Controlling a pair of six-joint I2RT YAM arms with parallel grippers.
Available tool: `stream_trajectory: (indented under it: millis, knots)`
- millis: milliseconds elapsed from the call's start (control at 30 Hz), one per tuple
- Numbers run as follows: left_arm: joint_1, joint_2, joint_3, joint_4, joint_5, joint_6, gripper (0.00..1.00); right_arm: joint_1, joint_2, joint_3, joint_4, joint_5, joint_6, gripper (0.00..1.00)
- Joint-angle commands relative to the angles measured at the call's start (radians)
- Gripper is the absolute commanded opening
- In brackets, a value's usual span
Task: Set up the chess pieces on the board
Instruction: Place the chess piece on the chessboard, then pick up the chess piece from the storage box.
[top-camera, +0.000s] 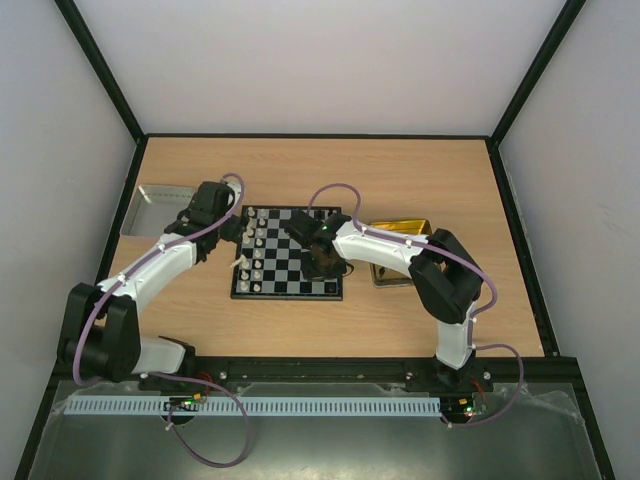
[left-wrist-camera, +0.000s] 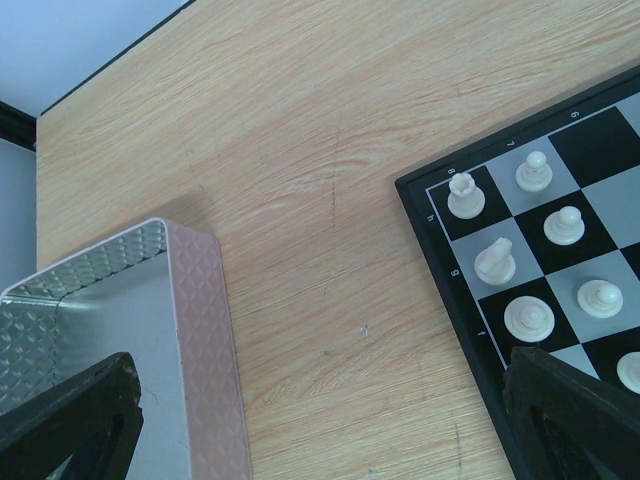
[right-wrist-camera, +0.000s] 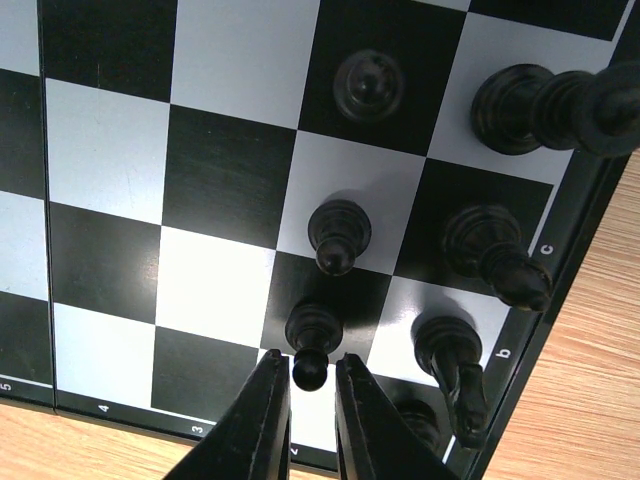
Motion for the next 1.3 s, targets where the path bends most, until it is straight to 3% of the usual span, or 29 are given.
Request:
stream_trajectory:
  millis: [0, 200, 400, 700, 1100, 1267]
  knots:
    - [0.005, -0.011, -0.007, 0.005, 0.007, -0.002, 0.99, 0.007, 0.004, 0.028, -0.016, 0.008, -0.004, 0.13]
    - [0.004, -0.010, -0.008, 0.004, 0.009, -0.001, 0.99, 0.007, -0.054, 0.092, -0.068, 0.013, 0.008, 0.21]
    - [0.004, -0.011, -0.005, 0.001, 0.012, -0.004, 0.99, -0.042, -0.143, 0.205, -0.216, 0.160, 0.002, 0.23]
    - [0.004, 0.016, -0.004, 0.004, -0.015, 0.001, 0.99, -0.435, -0.333, -0.054, -0.161, 0.138, -0.054, 0.23]
    - [0.045, 0.110, 0.088, -0.051, -0.010, -0.015, 0.99, -0.498, -0.254, -0.144, -0.021, 0.053, -0.079, 0.26]
    - [0.151, 0.099, 0.219, -0.184, 0.216, -0.070, 0.99, -0.501, -0.254, -0.250, 0.036, -0.001, -0.068, 0.26]
